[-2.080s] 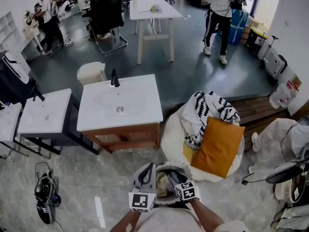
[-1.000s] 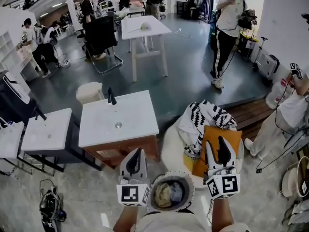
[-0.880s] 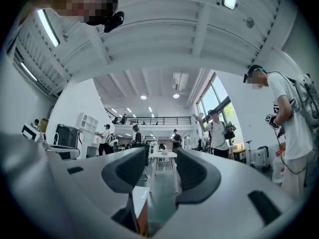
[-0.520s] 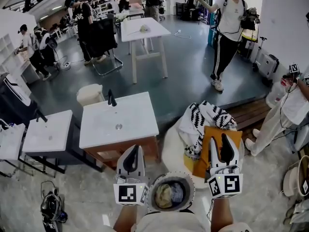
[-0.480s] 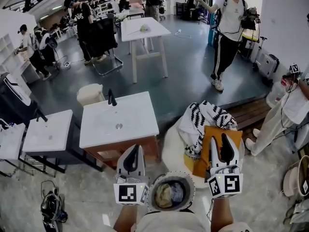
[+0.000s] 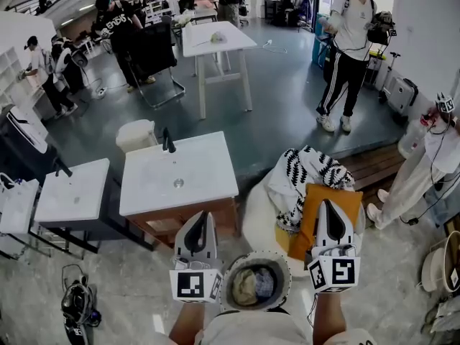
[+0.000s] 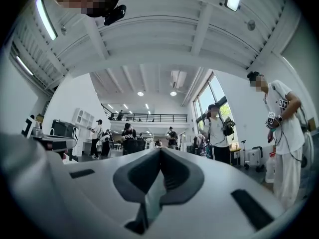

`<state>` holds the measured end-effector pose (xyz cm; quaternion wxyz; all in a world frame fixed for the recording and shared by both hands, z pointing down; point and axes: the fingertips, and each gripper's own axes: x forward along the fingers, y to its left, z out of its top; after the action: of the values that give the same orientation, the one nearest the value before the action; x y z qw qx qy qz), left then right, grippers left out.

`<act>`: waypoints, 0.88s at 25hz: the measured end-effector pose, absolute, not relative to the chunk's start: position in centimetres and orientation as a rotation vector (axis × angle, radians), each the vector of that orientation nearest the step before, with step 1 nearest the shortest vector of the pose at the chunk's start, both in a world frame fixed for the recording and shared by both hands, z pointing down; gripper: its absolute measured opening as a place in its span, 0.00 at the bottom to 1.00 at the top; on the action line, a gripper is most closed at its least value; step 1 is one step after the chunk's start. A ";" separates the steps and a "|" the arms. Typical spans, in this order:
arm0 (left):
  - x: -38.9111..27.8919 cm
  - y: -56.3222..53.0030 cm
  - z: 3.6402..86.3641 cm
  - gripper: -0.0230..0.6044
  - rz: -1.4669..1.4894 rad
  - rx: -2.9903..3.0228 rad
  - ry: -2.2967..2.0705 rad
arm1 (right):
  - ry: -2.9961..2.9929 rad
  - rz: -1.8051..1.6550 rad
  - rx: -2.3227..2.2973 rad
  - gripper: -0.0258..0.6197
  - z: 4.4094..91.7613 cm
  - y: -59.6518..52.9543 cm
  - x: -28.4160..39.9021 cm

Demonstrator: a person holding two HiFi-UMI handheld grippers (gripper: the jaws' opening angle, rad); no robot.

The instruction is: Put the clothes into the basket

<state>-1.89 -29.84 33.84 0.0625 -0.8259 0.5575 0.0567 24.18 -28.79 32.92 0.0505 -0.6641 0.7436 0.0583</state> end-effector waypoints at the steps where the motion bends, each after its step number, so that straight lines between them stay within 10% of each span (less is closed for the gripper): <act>1: -1.9 -29.8 33.9 0.04 0.170 -2.497 1.685 | 2.266 0.180 -2.023 0.02 32.9 -28.7 24.1; 22: -0.7 -30.6 34.8 0.04 0.168 -2.529 1.669 | 2.269 0.183 -2.053 0.02 34.0 -29.5 25.1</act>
<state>-0.67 -30.56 34.81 0.0534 -0.8322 0.5491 0.0552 25.13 -29.46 33.97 0.0380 -0.6693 0.7396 0.0595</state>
